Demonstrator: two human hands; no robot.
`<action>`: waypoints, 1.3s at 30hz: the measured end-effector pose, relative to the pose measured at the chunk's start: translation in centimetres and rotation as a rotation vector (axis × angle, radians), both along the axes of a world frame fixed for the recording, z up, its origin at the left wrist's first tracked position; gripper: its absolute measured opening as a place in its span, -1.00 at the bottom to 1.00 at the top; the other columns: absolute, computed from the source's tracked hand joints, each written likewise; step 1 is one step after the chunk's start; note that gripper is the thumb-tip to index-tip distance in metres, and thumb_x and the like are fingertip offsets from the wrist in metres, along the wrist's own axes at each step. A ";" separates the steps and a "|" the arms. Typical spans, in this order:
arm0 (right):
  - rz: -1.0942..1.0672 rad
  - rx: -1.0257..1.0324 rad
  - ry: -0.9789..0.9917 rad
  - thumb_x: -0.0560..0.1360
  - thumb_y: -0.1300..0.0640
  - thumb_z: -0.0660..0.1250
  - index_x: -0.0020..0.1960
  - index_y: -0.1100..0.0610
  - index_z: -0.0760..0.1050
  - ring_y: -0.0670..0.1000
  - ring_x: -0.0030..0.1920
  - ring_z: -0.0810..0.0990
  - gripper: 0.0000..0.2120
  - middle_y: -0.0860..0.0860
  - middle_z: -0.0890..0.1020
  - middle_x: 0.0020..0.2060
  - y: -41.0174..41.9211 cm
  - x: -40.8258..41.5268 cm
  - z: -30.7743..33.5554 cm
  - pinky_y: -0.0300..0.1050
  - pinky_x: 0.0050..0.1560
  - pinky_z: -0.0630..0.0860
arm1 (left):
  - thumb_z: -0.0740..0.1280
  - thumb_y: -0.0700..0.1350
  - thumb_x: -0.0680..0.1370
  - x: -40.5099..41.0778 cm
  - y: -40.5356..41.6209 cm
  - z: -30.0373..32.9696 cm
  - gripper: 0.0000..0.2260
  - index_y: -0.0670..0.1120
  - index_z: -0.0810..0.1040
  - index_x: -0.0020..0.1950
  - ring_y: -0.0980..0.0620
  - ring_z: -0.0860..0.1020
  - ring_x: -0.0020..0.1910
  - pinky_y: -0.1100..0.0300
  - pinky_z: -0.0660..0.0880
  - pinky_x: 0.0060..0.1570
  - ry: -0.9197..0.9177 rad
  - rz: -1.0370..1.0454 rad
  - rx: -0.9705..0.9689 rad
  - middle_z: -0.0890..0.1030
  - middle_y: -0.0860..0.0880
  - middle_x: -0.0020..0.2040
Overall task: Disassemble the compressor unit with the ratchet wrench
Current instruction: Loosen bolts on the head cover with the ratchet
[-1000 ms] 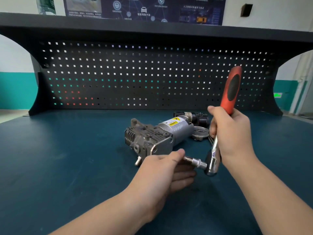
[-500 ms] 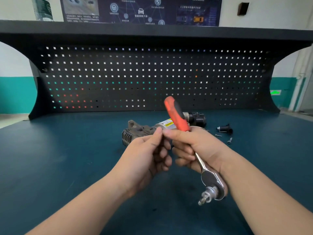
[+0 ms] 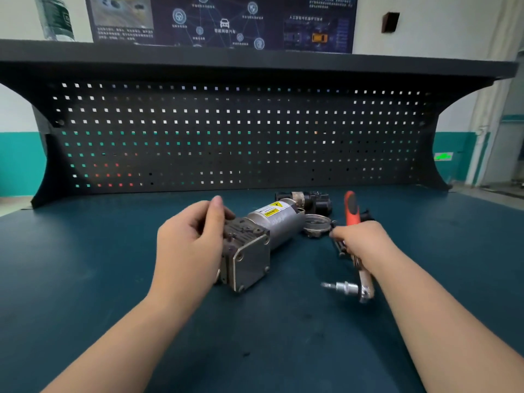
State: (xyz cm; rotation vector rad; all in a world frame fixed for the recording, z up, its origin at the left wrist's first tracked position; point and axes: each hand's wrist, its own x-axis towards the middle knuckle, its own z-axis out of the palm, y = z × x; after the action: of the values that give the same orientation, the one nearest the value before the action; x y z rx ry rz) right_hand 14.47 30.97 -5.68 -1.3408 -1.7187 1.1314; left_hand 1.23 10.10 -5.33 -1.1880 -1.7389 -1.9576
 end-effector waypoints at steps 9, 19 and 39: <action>-0.006 0.068 -0.251 0.36 0.20 0.43 -0.23 0.23 0.38 0.07 -0.43 0.47 -0.78 0.11 0.51 -0.40 1.2 -1.7 -1.5 -0.19 -0.42 0.36 | 0.31 0.36 0.30 -2.3 1.4 -2.5 -0.30 0.30 0.20 0.41 0.20 -0.08 0.40 0.02 0.08 0.36 0.395 0.164 -0.686 0.07 0.13 0.47; -0.011 0.041 -0.136 0.39 0.19 0.37 -0.13 0.26 0.48 0.05 -0.45 0.45 -0.86 0.10 0.51 -0.42 1.1 -1.2 -0.9 -0.19 -0.43 0.34 | 0.45 0.22 0.30 -2.2 2.1 -3.7 -0.06 0.07 -0.01 0.53 -0.02 0.06 0.47 0.11 0.15 0.37 0.048 0.133 -0.680 0.02 0.02 0.50; 0.148 0.334 0.091 0.49 -0.21 0.26 -0.37 0.11 0.48 -0.02 -0.56 0.55 -0.55 -0.07 0.47 -0.62 -3.5 -3.1 0.1 -0.14 -0.47 0.52 | 0.44 0.11 0.42 -4.7 1.2 -3.2 -0.54 0.09 0.50 0.29 0.19 0.56 0.05 0.21 0.48 0.11 -0.229 0.050 -0.405 0.61 0.18 0.04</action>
State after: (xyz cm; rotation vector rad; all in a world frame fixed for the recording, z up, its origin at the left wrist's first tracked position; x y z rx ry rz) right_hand 11.33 27.45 -5.57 -0.9584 -1.8655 0.9173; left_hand -3.43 11.34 -8.54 -1.0510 -2.3429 -1.8254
